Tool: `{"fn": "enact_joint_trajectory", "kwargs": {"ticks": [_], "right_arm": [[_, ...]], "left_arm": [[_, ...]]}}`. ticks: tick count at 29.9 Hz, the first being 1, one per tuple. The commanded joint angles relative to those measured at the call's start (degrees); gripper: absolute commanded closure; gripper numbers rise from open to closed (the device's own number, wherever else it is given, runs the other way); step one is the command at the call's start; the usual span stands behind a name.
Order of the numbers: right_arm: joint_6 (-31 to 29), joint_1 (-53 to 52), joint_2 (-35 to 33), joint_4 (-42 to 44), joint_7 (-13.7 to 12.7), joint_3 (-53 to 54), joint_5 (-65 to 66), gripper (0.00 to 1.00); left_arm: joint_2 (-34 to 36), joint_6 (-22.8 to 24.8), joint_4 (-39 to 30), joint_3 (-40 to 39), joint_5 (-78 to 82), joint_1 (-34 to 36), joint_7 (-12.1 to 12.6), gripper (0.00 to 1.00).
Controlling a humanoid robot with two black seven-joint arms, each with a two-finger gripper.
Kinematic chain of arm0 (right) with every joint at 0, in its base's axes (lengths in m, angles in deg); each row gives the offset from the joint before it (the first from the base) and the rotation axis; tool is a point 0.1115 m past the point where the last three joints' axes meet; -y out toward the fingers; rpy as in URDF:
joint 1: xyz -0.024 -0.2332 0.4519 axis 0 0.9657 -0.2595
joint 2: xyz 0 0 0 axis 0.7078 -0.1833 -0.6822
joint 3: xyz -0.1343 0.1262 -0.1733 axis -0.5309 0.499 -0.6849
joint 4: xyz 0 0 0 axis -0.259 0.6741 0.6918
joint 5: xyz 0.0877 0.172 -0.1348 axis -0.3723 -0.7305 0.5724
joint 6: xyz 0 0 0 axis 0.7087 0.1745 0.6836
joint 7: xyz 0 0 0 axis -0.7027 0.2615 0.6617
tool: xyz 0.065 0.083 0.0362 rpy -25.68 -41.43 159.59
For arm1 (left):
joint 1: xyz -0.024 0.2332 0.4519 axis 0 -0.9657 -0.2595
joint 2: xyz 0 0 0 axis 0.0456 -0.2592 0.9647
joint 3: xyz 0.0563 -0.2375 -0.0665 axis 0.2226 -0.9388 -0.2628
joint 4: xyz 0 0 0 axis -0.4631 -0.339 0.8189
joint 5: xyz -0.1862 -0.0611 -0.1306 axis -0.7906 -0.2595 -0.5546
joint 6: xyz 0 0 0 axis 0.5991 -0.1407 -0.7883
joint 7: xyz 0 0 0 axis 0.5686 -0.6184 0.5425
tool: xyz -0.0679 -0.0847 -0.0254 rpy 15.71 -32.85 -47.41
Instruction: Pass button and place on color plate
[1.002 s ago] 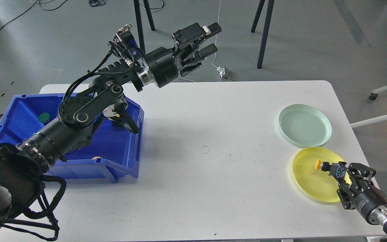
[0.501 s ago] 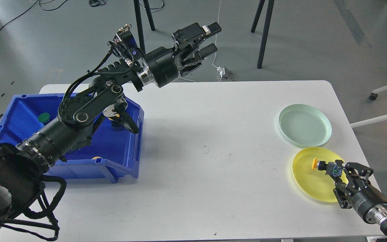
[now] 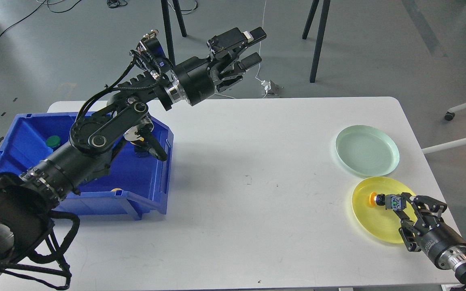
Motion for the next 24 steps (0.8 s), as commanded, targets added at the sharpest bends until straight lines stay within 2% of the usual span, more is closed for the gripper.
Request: {"fn": "enact_joint_trajectory", "kwargs": {"ticks": [1,10,16,19,22,24], "right_arm": [[0.0,0.0,0.0,0.0,0.0,0.01,0.0,0.44],[0.0,0.0,-0.08,-2.54,0.0,0.88,-0.17,0.33],[0.0,-0.09,-0.7,-7.9,0.0,7.46,-0.17,0.22],[-0.35,-1.14,-0.17,-9.22,0.0,12.39,-0.35,0.15],[-3.5,-5.52,0.18,-9.4,0.0,15.55,-0.52,0.07],[-4.74,-9.74,1.58,-9.23,0.0,16.96,-0.61,0.06]], "left_arm": [[0.0,0.0,0.0,0.0,-0.06,0.0,0.0,0.21],[0.0,0.0,0.0,-0.08,-0.93,-0.09,0.0,0.21],[0.26,0.0,0.17,-0.09,-3.49,0.09,0.0,0.18],[2.63,0.0,0.17,-0.43,-3.66,0.26,0.0,0.18],[7.37,0.0,-0.18,-1.49,-5.15,0.0,0.0,0.18],[10.18,0.0,-0.53,-2.19,-7.34,-0.35,0.0,0.18]]}}
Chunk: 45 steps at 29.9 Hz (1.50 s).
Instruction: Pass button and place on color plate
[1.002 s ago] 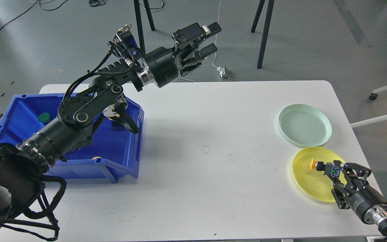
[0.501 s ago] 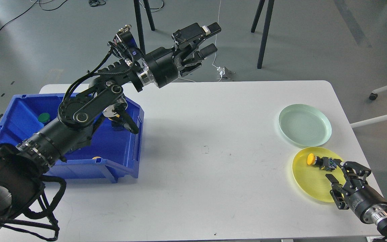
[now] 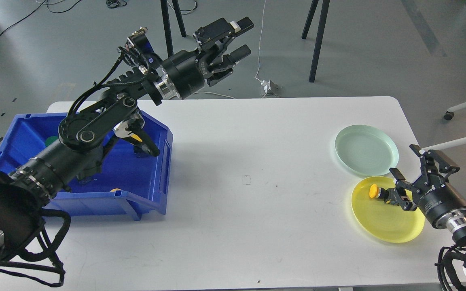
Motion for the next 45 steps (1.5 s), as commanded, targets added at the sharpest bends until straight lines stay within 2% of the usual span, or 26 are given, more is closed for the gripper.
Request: {"fn": "enact_joint_trajectory", "kwargs": {"ticks": [1,6,11,18,20,24,35,39,45], "right_arm": [[-1.92,-6.8,2.18,0.17,0.0,2.61,-0.12,0.06],[-1.92,-17.96,7.18,1.74,0.0,3.41,-0.03,0.05],[-1.83,-28.34,13.25,8.77,0.0,-1.15,-0.12,0.04],[-2.19,-30.29,16.25,11.16,0.0,-4.06,-0.03,0.04],[-2.27,-30.11,16.25,11.16,0.0,-4.06,-0.12,0.04],[-2.36,-29.93,16.25,11.16,0.0,-4.06,-0.12,0.04],[-2.54,-27.21,15.46,10.63,0.0,-3.27,-0.03,0.04],[-2.54,-26.68,15.37,10.63,0.0,-3.1,-0.12,0.04],[-2.62,-26.59,15.28,10.54,0.0,-3.18,-0.03,0.04]], "left_arm": [[5.34,0.0,-0.49,-1.01,-3.38,-0.79,0.0,0.17],[11.24,0.0,-0.49,-1.1,-7.43,-3.95,0.0,0.16],[15.81,0.0,-1.36,-0.57,-7.96,-7.11,0.0,0.16],[27.93,0.0,-14.71,-0.13,-5.16,-12.21,0.0,0.08],[31.27,0.0,-17.79,-0.04,-1.04,-12.56,0.0,0.02],[35.32,0.0,-21.22,0.05,14.14,-12.74,0.0,0.01],[38.83,0.0,-20.61,2.32,56.0,-14.05,0.0,0.01],[40.42,0.0,-18.51,7.77,60.59,-15.03,0.0,0.01],[39.28,-0.57,-8.94,15.07,60.16,-14.94,0.0,0.01]]}}
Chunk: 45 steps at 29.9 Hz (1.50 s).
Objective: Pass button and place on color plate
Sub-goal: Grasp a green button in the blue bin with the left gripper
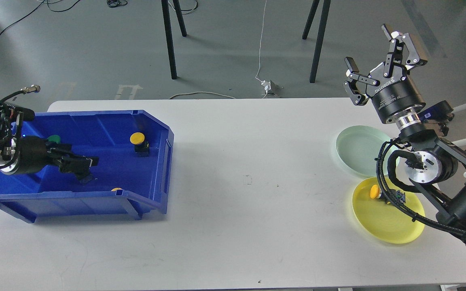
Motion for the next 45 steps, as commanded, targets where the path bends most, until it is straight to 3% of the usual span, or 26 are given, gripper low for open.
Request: {"fn": "enact_joint_trajectory", "kwargs": {"ticks": [1,22,29,45], "right_arm": [[0.06,0.02,0.0,-0.06,0.0,-0.04,0.01,0.04],[-0.03,0.99,0.0,-0.41,0.0,-0.13,0.01,0.04],[-0.03,0.99,0.0,-0.41,0.0,-0.21,0.01,0.04],[-0.03,1.08,0.0,-0.41,0.0,-0.21,0.01,0.04]], "left_arm": [[-0.86,-1.37,5.63,3.22,-0.4,0.06,0.01,0.01],[-6.66,-2.17,10.29,3.67,-2.25,2.43,0.01,0.02],[-10.09,-2.17,15.12,3.67,-2.25,2.43,0.01,0.02],[-10.53,-2.25,15.83,3.67,-2.34,2.52,0.01,0.08]]}}
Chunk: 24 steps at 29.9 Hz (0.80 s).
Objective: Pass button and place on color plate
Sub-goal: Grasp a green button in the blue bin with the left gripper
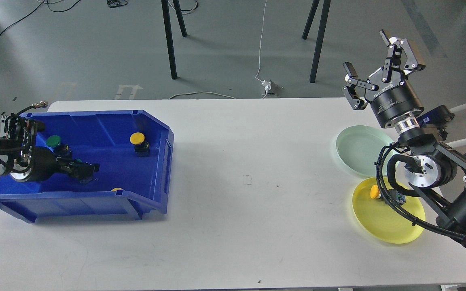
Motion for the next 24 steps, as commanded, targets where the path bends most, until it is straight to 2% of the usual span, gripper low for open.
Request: {"fn": "enact_joint_trajectory", "kwargs": {"ticks": [1,24], "right_arm": [[0.0,0.44,0.0,0.0,0.0,0.07,0.0,0.04],[-0.27,0.79,0.0,0.0,0.0,0.16,0.0,0.04]], "left_arm": [[-0.09,0.01,0.04,0.02,0.0,-0.01,-0.01,0.08],[0.08,0.37,-0.22,0.02,0.09,1.04,-0.01,0.08]]}}
